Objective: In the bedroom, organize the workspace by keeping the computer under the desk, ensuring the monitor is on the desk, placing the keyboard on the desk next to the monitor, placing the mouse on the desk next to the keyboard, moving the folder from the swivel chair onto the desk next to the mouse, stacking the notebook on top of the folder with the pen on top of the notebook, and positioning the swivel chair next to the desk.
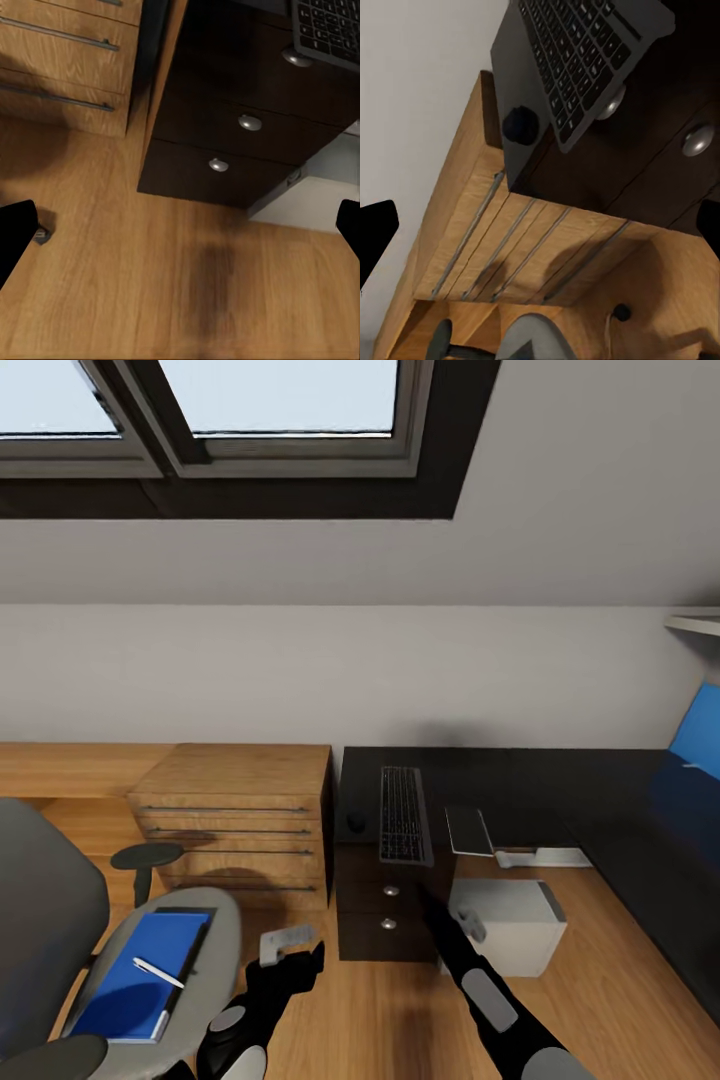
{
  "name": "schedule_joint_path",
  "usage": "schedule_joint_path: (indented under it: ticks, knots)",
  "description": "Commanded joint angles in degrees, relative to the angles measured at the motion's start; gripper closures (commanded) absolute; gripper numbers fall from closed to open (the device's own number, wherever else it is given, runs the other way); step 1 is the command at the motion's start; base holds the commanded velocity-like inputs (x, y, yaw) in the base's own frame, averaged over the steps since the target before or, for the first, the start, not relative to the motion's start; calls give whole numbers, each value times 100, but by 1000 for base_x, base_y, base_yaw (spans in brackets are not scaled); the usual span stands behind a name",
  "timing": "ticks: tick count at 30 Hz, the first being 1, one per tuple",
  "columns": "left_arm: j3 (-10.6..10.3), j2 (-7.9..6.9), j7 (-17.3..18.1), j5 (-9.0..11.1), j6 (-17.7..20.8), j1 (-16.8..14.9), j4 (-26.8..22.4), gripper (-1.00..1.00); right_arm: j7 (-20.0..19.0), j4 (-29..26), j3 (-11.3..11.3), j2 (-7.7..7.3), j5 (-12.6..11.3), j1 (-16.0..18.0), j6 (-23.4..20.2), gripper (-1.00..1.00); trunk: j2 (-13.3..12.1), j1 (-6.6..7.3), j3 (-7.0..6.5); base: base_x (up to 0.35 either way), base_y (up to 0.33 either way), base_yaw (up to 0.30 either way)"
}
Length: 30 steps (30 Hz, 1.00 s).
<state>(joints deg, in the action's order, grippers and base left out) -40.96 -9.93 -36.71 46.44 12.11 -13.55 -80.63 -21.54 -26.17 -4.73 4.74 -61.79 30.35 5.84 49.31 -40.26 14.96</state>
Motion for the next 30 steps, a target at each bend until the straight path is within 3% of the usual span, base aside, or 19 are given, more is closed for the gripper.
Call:
schedule_joint_path:
  ticks: [1, 5, 8, 10, 16, 20, 30]
  knots:
    - [-20, -6, -77, 42, 16, -8, -10, -100, -9, 11, -3, -6, -172, 6, 4, -100, 48, -24, 26, 0, 0, 0]
    - [-24, -8, -176, 155, 18, -7, -13, -100, -8, 9, 58, -18, -681, 6, -435, -100, 208, -111, 98, 0, 0, 0]
    - [-27, -5, -210, 218, 34, -7, -14, -100, -10, -1, 79, -24, -1285, 6, -1290, -100, 329, -177, 152, 0, 0, 0]
    - [-31, 3, -216, 230, 39, -7, -14, -100, -28, -8, 82, -29, -1505, 6, -1566, -100, 409, -221, 188, 0, 0, 0]
    - [-34, 13, -222, 298, 52, -7, -13, -100, -313, -28, 86, -36, -1724, 6, -1814, -100, 650, -353, 296, 0, 0, 0]
    - [-34, 3, -222, 393, 54, -7, -14, -100, -520, -35, 86, -41, -1731, 6, -1829, -100, 810, -441, 367, 0, 0, 0]
    - [-33, -3, -222, 458, 61, -7, -14, -100, -587, -37, 83, -54, -1740, 6, -1836, -100, 1211, -660, 547, 0, 0, 0]
